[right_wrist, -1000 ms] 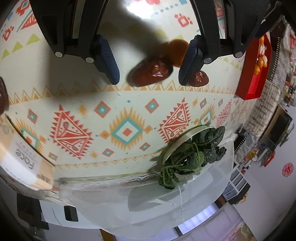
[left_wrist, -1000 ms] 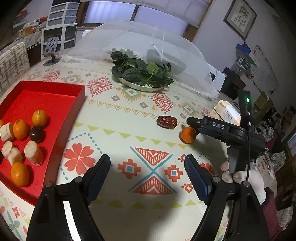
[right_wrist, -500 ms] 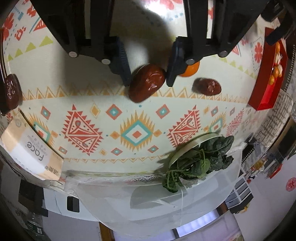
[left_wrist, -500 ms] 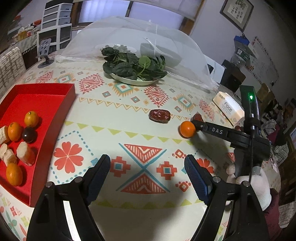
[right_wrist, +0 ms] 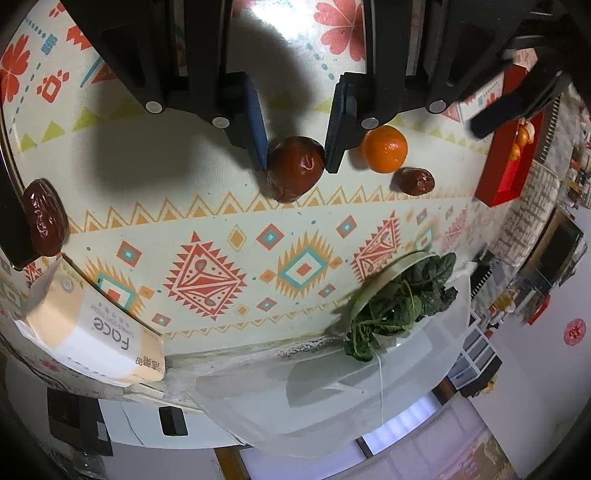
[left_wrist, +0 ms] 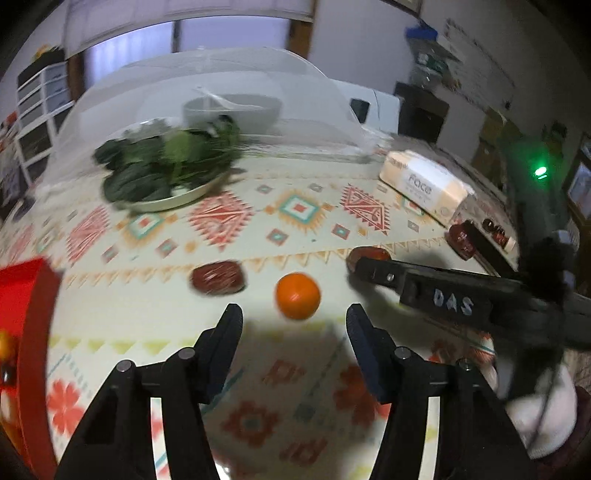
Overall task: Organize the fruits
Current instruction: 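Grasp the tangerine with the left tool while the right tool grasps a dark date, then carry both fruits over the red tray and open both tools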
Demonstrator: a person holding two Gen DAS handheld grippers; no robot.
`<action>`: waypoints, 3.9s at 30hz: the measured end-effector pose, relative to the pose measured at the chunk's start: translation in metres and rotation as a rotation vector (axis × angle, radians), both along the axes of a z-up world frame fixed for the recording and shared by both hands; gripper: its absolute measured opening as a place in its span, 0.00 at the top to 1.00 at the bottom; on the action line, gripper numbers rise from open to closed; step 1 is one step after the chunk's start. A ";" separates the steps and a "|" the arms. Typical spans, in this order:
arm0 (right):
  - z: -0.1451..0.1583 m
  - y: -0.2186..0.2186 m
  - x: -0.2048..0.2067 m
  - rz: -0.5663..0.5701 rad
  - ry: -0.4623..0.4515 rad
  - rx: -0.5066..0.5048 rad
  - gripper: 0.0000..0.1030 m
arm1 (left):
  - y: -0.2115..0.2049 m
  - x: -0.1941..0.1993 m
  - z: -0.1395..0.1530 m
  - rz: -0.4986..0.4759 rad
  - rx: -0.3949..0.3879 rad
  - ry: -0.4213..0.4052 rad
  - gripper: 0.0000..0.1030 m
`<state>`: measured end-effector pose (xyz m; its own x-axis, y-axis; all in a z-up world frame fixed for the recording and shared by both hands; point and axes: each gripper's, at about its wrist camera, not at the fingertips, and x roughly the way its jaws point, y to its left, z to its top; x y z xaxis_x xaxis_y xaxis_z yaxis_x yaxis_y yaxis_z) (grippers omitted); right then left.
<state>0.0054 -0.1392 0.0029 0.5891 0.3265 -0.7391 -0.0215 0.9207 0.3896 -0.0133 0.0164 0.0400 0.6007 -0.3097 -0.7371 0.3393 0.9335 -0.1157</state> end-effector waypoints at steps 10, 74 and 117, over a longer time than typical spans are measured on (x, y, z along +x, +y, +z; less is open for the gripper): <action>-0.002 -0.003 0.004 0.007 0.006 0.034 0.67 | -0.026 0.031 -0.028 -0.023 0.058 0.039 0.68; 0.044 0.106 -0.029 0.102 -0.073 -0.126 0.68 | 0.336 -0.124 0.014 0.700 -0.375 -0.072 0.68; 0.045 0.238 -0.049 0.294 -0.072 -0.050 0.38 | 0.331 -0.146 0.043 0.613 -0.402 -0.115 0.30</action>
<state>-0.0434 0.0991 0.0478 0.5261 0.4548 -0.7186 -0.3156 0.8891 0.3316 -0.1595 0.3474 0.0827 0.8192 -0.1263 -0.5594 -0.1986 0.8526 -0.4833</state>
